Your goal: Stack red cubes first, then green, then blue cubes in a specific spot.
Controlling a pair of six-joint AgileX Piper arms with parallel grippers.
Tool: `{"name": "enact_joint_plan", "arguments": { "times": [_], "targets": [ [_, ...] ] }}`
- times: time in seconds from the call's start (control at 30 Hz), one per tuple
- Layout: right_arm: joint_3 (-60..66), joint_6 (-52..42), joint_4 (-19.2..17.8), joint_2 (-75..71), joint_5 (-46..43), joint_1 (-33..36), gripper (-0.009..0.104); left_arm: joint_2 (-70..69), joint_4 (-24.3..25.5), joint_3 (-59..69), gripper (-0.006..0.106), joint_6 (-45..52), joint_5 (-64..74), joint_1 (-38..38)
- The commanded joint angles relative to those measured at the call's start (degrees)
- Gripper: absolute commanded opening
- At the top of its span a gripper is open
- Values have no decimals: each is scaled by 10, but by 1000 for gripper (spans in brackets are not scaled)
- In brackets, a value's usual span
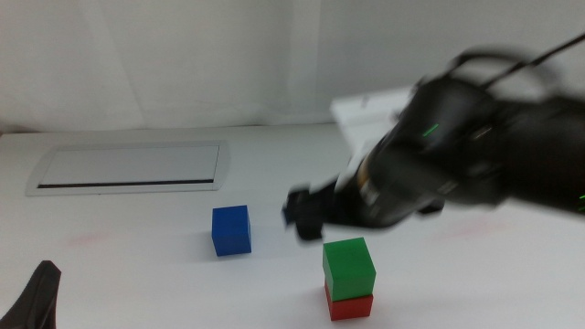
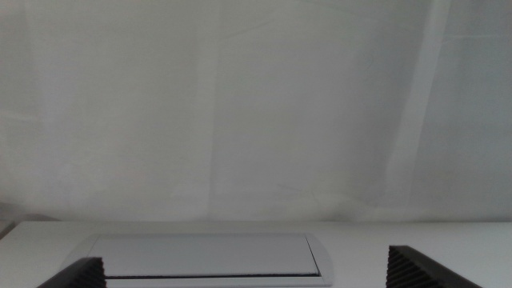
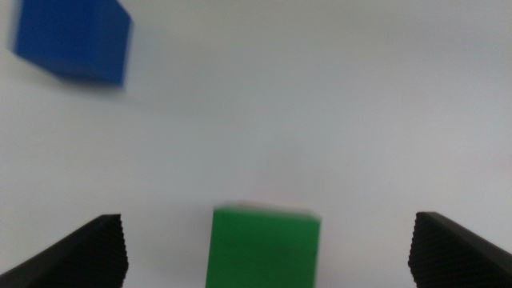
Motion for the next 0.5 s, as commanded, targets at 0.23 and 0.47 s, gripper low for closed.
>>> {"name": "enact_joint_plan", "arguments": {
  "times": [0.23,0.47],
  "targets": [
    [-32,-223,37,-129,-29,-235,94,-2,-4,9,87,-3,-10,2],
    [-28,-366,107,-191,1,-427,94,-2,-4,9,87,-3,-10,2]
  ]
}}
